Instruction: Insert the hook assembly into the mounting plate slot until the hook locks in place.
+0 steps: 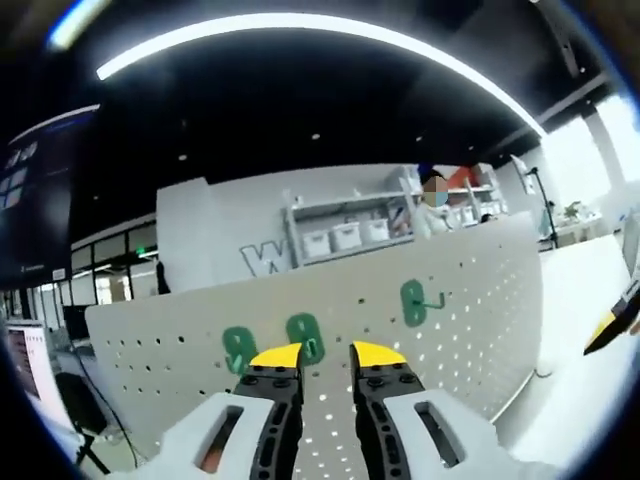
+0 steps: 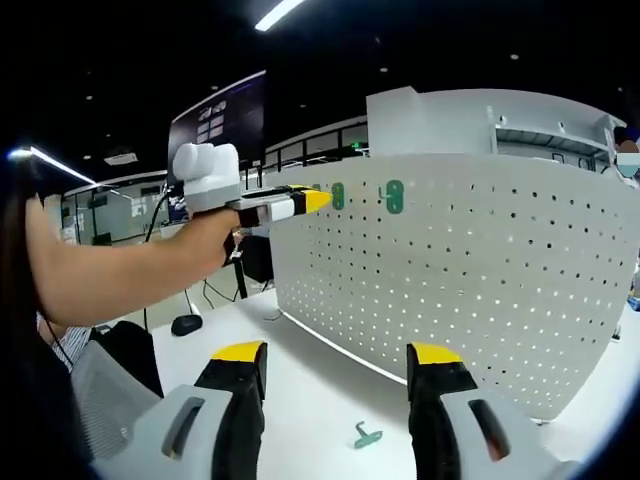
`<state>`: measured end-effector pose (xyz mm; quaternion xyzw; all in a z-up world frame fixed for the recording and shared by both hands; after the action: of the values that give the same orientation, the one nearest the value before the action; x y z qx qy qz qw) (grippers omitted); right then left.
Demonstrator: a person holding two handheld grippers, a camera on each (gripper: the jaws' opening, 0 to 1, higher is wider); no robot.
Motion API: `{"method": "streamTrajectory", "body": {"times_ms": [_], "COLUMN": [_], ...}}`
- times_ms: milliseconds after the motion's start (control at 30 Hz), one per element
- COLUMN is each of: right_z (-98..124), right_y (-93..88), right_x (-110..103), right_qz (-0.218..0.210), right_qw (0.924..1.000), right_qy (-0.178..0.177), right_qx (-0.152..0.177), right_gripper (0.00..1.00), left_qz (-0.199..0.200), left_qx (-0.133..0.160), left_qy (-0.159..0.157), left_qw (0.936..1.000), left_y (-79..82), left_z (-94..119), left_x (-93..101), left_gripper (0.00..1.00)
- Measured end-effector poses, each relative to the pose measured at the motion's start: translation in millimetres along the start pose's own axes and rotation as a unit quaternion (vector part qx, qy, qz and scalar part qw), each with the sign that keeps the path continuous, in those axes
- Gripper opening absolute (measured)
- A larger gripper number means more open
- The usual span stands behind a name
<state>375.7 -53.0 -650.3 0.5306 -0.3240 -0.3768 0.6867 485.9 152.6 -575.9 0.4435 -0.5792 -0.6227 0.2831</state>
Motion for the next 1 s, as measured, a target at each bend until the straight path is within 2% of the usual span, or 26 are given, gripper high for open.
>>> {"method": "streamTrajectory", "body": {"times_ms": [267,567,733,1000], "right_z": [-1,1,4,9], "right_y": [0.1,2.7,4.0,2.1], "right_x": [-3,1,7,17], "right_qz": [0.001,0.004,0.007,0.006], "right_qw": [1.0000,1.0000,0.9999,0.9997], "right_qy": [0.002,-0.002,-0.009,-0.021], "right_qx": [0.001,0.003,0.005,0.004], "right_gripper": [0.55,0.55,0.54,0.54], "left_qz": [-0.002,0.022,0.035,0.046], "left_qx": [-0.009,-0.018,-0.022,-0.030], "left_qy": [-0.012,-0.010,-0.008,-0.012], "left_qw": [0.9999,0.9995,0.9991,0.9984], "left_y": [-9.7,-22.5,-28.4,-36.0], "left_z": [31,63,82,101], "left_x": [12.8,17.0,25.5,37.0], "left_gripper": [0.20,0.20,0.20,0.20]}}
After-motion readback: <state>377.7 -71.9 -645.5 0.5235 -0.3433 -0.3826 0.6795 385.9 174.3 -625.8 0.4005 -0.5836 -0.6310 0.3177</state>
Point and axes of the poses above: the point that each gripper's makers call its tool centre point, and the gripper's own axes: z roughly backward along the fingers, x roughly to its right, y roughly out of its top, the point moved 5 cm from there along z, roughly backward along the fingers, and after that the axes turned 15 degrees about -y, right-handed, at the moved point
